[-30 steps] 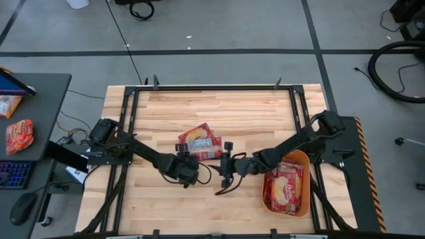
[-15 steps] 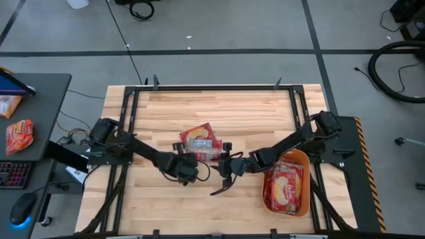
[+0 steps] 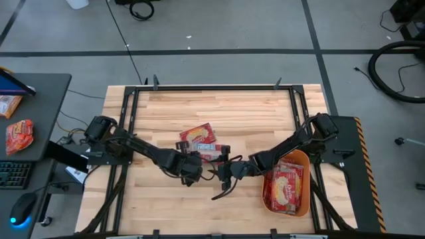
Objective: Sort popcorn bags into baskets
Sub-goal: Put the red popcorn bag into the orange bin
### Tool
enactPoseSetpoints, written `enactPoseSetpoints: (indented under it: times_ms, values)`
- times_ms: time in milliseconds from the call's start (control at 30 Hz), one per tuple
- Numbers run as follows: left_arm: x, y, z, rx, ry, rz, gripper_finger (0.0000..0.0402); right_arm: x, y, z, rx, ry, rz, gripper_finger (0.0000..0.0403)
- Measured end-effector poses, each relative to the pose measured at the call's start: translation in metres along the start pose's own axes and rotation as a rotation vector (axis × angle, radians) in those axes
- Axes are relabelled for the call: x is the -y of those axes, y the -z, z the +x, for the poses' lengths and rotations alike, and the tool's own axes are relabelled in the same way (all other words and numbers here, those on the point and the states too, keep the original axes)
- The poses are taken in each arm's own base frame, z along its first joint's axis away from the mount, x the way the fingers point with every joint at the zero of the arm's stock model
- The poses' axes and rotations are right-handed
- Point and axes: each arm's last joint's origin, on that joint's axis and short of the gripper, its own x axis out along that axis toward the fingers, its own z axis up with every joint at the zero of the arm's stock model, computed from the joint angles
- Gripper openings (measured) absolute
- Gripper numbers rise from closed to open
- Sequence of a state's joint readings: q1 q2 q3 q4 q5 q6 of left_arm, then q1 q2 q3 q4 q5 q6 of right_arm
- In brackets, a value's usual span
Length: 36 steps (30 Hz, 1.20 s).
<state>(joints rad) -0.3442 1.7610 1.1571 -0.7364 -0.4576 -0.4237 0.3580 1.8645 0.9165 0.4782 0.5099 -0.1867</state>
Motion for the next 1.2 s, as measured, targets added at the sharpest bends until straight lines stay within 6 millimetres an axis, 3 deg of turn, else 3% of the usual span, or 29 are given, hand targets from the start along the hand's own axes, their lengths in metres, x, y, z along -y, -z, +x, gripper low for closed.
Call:
enactPoseSetpoints:
  times_ms: [567,733,900,1033,1200]
  values:
    - [-0.011,-0.039,-0.03,0.103,0.018,0.067,0.0007,0.001,0.01,-0.002,-0.106,0.118,0.015,0.0185]
    - [-0.007,-0.031,-0.021,0.061,0.045,0.137,0.0019,0.001,0.023,-0.005,-0.228,0.189,0.016,0.0185]
    - [-0.003,-0.009,-0.006,0.012,-0.025,0.22,0.0072,0.003,0.036,-0.007,-0.336,0.202,0.044,0.0185]
    - [-0.014,0.0,-0.001,-0.035,-0.195,0.223,0.0114,0.007,0.037,-0.005,-0.339,0.222,0.092,0.0185]
    - [-0.034,0.001,0.015,-0.042,-0.059,0.209,0.0123,0.016,0.04,0.001,-0.356,0.145,0.179,0.0185]
